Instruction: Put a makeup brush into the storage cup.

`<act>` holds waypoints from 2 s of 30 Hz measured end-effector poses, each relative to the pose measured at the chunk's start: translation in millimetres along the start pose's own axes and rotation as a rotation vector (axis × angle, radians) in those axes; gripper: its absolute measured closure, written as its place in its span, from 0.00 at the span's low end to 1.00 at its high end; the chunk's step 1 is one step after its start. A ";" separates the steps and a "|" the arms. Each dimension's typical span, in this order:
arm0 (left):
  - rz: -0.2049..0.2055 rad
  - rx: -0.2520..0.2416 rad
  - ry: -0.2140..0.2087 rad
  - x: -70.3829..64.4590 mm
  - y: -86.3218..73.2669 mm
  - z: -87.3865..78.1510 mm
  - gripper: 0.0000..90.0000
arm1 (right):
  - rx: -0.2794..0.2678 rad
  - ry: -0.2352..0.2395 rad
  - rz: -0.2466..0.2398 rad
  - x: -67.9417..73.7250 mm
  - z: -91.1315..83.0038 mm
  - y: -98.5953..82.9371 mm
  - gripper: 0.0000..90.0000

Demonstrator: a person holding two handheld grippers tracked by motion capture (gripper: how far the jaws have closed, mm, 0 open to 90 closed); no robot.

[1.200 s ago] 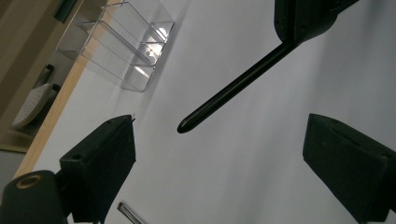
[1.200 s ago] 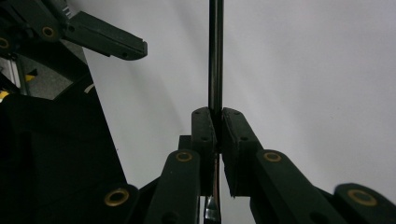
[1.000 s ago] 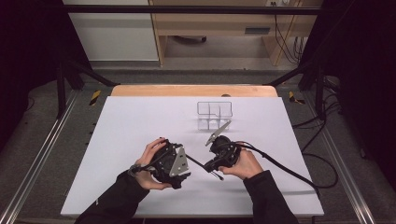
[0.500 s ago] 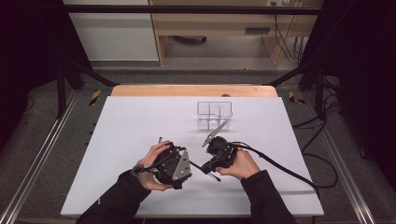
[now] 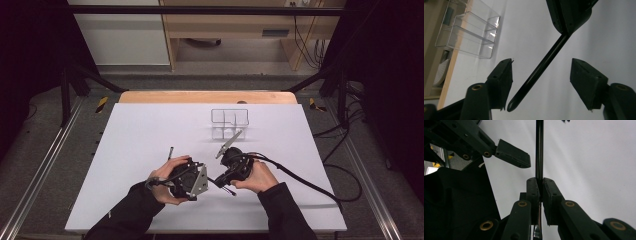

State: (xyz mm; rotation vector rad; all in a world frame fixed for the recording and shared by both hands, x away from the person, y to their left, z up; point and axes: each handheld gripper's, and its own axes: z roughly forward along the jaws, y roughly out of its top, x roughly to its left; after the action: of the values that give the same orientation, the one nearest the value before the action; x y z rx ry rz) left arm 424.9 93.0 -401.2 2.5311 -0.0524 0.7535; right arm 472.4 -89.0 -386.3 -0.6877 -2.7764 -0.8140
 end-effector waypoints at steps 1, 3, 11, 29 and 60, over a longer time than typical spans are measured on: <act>0.010 0.002 0.005 -0.4 -0.1 0.6 0.41 | 0.002 0.001 0.004 0.3 0.3 0.1 0.94; 0.026 0.008 0.003 -1.2 -0.3 1.3 0.49 | 0.003 0.002 0.006 0.3 1.1 0.3 0.94; 0.084 0.032 0.000 -4.1 -0.7 4.2 0.64 | 0.018 0.011 -0.002 0.3 3.9 -0.1 0.94; 0.153 0.053 -0.001 -8.0 -0.8 6.6 0.82 | 0.024 0.020 -0.008 0.9 4.5 -0.5 0.94; 0.086 0.078 -0.061 -7.3 -10.5 5.6 0.92 | -0.289 -0.168 0.021 -7.4 -32.6 -9.5 0.71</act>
State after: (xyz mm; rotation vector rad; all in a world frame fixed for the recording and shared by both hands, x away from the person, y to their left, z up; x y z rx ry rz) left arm 423.4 98.9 -413.9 2.6407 -0.1568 0.7244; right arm 475.4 -116.7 -365.5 -0.8678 -2.8195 -1.2221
